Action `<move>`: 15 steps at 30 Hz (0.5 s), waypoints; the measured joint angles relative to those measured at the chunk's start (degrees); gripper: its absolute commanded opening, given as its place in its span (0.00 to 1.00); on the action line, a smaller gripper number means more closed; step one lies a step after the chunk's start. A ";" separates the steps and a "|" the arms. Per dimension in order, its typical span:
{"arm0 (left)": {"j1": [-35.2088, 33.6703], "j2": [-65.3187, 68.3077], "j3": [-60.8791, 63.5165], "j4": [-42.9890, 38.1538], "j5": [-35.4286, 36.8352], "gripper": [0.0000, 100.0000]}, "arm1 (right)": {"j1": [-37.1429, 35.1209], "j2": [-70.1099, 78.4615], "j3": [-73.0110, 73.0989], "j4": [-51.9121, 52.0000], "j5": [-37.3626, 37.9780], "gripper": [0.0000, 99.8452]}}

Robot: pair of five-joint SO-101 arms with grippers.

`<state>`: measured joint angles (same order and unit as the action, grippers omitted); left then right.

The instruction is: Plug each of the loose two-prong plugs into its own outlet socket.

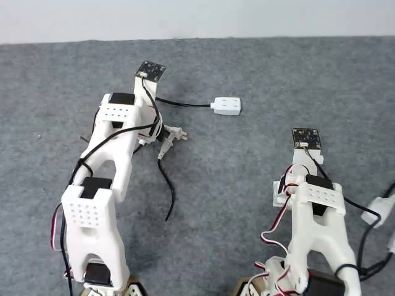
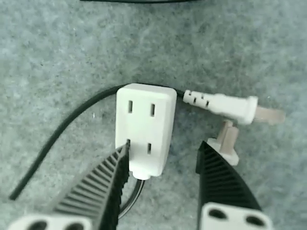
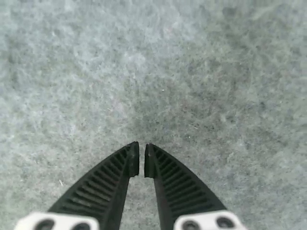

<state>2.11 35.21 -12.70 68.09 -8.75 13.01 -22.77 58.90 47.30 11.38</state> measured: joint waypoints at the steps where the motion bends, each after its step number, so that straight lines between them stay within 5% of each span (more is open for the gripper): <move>1: 0.00 0.09 -0.26 0.09 0.18 0.22 | 0.00 0.00 0.00 0.00 0.00 0.04; 15: -1.67 0.88 -4.48 2.90 0.44 0.35 | 0.00 0.00 0.00 0.00 1.76 0.04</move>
<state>0.44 36.09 -17.19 70.99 -8.31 13.01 -22.77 58.90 47.30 13.14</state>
